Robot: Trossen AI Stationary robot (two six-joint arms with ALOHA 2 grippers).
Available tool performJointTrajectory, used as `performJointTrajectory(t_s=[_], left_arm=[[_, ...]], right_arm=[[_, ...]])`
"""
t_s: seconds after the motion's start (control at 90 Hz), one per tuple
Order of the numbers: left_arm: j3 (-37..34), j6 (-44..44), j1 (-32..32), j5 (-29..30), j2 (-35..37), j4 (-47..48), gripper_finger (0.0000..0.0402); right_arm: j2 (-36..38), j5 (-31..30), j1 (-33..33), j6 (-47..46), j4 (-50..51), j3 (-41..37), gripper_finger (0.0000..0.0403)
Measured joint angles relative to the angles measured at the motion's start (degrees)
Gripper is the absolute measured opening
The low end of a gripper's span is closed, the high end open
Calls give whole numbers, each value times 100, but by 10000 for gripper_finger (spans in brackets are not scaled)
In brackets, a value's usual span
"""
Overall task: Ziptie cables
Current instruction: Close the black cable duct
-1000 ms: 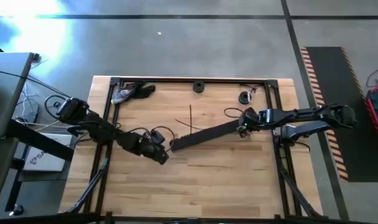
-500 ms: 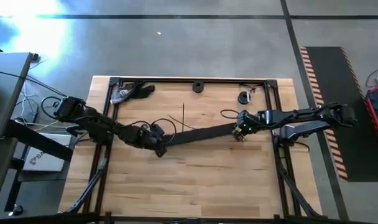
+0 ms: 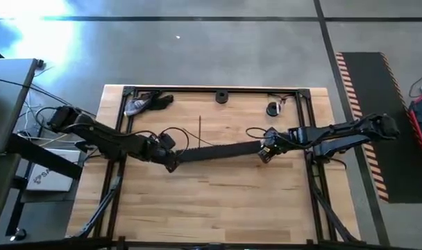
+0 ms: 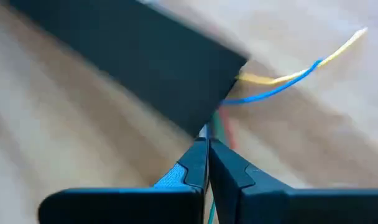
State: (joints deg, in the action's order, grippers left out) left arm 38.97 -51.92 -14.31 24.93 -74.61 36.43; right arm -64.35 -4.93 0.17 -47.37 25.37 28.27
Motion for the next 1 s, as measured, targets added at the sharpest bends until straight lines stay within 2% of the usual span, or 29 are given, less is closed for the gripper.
performJointTrajectory(t_s=[0.278, 0.344, 0.533, 0.667, 0.8, 1.0], left_arm=[[-525, -258, 35, -178, -9, -207, 0], [-701, -245, 102, -184, -10, -550, 0], [-1064, 220, 412, -220, -329, -1984, 0], [-1055, 608, 618, -201, -726, -2470, 0], [-789, 810, 675, -241, -972, -2201, 0], [-386, 853, 669, -329, -819, -1242, 0]], right_arm=[[18, -549, 69, -303, 400, 0, 0], [-28, -703, -6, -276, 313, 0, 0], [-471, -659, -244, -264, -164, 0, 0], [-946, -517, -273, -121, -265, 52, 0], [-1057, -555, -190, -117, 220, 302, 0], [-840, -562, -155, -120, 1528, 836, 0]])
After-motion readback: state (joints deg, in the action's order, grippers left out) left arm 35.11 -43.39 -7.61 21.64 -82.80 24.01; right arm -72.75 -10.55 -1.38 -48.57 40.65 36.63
